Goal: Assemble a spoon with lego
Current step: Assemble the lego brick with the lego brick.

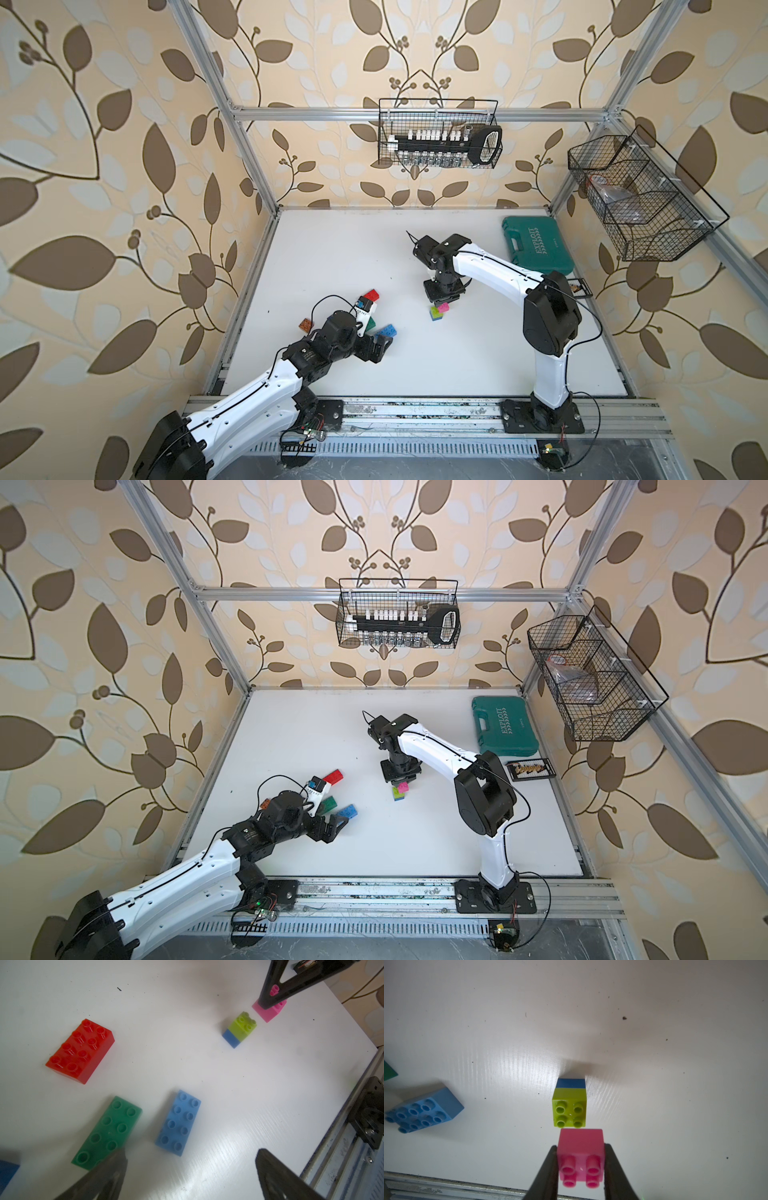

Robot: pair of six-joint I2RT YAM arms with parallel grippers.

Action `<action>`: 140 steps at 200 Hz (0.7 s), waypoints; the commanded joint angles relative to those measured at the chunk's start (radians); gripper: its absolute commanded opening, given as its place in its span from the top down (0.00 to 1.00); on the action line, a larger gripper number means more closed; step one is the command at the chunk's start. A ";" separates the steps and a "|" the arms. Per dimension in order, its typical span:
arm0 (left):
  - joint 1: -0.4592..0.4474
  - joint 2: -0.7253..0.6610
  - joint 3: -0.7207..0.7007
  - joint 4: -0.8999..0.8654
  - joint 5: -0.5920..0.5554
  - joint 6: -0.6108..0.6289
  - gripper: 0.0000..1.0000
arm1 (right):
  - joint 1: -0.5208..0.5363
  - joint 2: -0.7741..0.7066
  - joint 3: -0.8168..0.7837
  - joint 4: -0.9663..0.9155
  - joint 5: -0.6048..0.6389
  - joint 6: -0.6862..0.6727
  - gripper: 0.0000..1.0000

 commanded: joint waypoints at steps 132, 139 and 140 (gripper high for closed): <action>-0.008 -0.011 0.036 0.015 -0.003 0.013 0.01 | 0.002 0.036 -0.020 0.043 -0.028 0.003 0.82; -0.008 -0.011 0.036 0.014 -0.004 0.013 0.01 | 0.004 0.036 -0.025 0.047 -0.029 0.005 0.82; -0.008 -0.011 0.036 0.014 -0.004 0.013 0.01 | 0.003 0.036 -0.026 0.047 -0.029 0.005 0.82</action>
